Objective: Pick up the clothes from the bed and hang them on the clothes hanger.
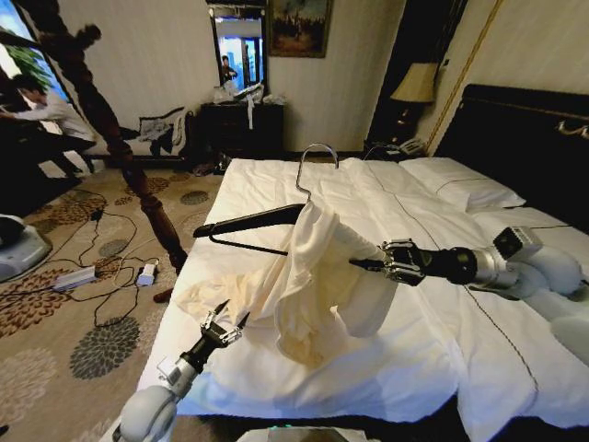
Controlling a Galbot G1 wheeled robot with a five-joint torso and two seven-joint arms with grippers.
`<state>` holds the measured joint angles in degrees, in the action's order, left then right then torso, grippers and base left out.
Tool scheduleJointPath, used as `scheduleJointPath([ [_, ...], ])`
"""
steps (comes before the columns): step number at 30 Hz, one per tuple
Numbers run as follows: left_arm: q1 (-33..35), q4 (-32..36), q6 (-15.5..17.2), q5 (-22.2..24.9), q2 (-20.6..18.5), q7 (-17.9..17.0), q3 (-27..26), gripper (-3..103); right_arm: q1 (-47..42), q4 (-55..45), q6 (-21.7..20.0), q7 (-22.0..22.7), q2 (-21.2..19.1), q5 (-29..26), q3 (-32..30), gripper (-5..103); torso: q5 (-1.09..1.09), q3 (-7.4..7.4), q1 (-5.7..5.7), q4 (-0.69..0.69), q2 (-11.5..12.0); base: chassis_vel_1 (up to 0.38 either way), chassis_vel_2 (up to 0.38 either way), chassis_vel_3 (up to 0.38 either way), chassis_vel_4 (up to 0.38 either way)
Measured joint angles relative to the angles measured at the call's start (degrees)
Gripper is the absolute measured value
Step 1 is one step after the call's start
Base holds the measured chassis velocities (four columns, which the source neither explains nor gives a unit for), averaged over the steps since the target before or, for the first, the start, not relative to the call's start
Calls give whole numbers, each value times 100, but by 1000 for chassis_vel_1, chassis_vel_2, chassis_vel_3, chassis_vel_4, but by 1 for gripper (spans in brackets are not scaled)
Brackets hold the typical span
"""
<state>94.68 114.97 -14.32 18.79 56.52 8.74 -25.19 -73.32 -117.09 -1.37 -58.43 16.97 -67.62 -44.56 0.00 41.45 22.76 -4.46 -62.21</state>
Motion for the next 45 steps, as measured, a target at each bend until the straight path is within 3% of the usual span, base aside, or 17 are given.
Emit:
scheduleJointPath([
  [3, -51, -8, -13, -155, 55, -53, 76, 99, -2, -15, 1, 0, -4, -5, -1, 22, 0, 0, 0, 0, 0, 0, 0, 0, 0],
  [10, -26, 63, -148, -611, 204, -223, 70, 100, -23, -43, 3, -7, 5, -5, -11, 22, 0, 0, 0, 0, 0, 0, 0, 0, 0],
  [21, -43, 77, -112, -518, 22, -449, -283, 100, 2, -69, 11, -10, -17, -31, -33, 22, -1, 0, 0, 0, 0, 0, 0, 0, 0],
  [32, -18, 59, -80, -211, -79, -367, -331, 102, -46, -106, 21, -18, -41, -36, -100, 22, 0, 0, 0, 1, 0, 0, 0, 0, 0],
  [39, -183, -140, -16, 35, -2, -100, -85, 98, -36, -116, 22, -17, -63, -55, -101, 22, 0, 0, 0, 1, 0, 0, 0, 0, 0],
  [45, -309, -247, 10, 6, 80, 5, 58, 75, -58, -129, 22, -16, -63, -64, -113, 22, 0, 0, 0, 0, 0, 0, 0, 0, 0],
])
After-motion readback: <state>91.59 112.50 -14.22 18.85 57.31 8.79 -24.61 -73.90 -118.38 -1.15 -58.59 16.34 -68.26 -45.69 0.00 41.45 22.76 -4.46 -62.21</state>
